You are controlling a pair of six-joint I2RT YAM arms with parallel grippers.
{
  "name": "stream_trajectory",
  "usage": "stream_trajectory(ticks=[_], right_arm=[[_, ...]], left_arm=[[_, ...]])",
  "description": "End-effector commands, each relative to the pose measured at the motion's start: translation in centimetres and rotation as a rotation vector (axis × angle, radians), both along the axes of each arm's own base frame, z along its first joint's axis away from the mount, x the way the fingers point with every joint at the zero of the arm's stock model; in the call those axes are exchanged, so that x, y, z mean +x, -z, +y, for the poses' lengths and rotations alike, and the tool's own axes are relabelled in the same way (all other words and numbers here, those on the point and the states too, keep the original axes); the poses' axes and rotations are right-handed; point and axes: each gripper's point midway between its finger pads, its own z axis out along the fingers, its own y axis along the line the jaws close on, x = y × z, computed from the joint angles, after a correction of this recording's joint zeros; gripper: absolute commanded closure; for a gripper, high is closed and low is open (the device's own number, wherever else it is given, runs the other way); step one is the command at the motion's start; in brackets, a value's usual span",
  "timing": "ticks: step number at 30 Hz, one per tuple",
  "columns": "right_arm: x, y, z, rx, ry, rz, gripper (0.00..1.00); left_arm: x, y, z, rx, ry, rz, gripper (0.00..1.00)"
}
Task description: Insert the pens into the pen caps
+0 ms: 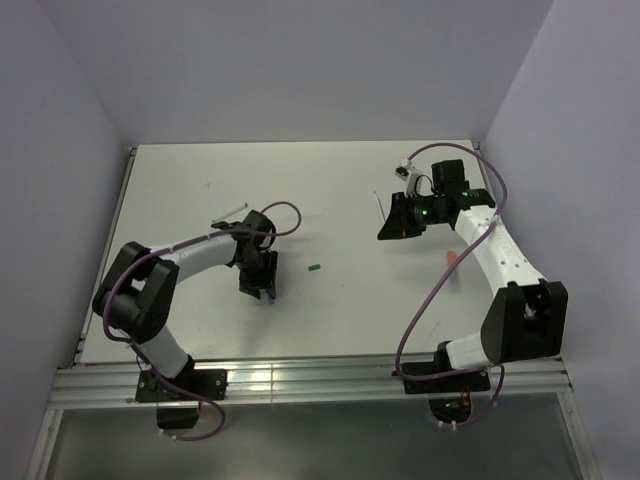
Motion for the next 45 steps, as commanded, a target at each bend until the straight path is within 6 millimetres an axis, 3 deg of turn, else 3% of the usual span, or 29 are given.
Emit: stream_trajectory(ticks=[1, 8, 14, 25, 33, 43, 45], right_arm=[[0.0, 0.0, -0.1, 0.013, -0.012, -0.003, 1.0], [-0.1, 0.1, -0.2, 0.018, -0.014, 0.001, 1.0], [-0.2, 0.4, -0.4, 0.017, -0.013, 0.007, 1.0], [-0.6, 0.7, -0.5, 0.014, -0.015, 0.014, 1.0], [-0.8, 0.7, -0.4, 0.019, -0.012, 0.023, 1.0], [-1.0, 0.9, -0.5, 0.013, -0.014, 0.023, 1.0], [-1.1, 1.0, -0.5, 0.014, -0.016, 0.027, 1.0]], left_arm=[[0.2, 0.2, -1.1, -0.003, 0.026, -0.012, 0.52], [-0.2, 0.4, -2.5, 0.045, 0.091, -0.039, 0.62], [0.4, 1.7, -2.0, 0.116, 0.106, -0.037, 0.71], [1.6, 2.8, -1.2, 0.275, 0.162, -0.108, 0.7], [1.2, 2.8, -2.5, 0.327, 0.208, -0.147, 0.64], [1.4, 3.5, -2.0, 0.365, 0.214, -0.145, 0.7], [1.3, 3.6, -2.0, 0.36, 0.215, -0.147, 0.8]])
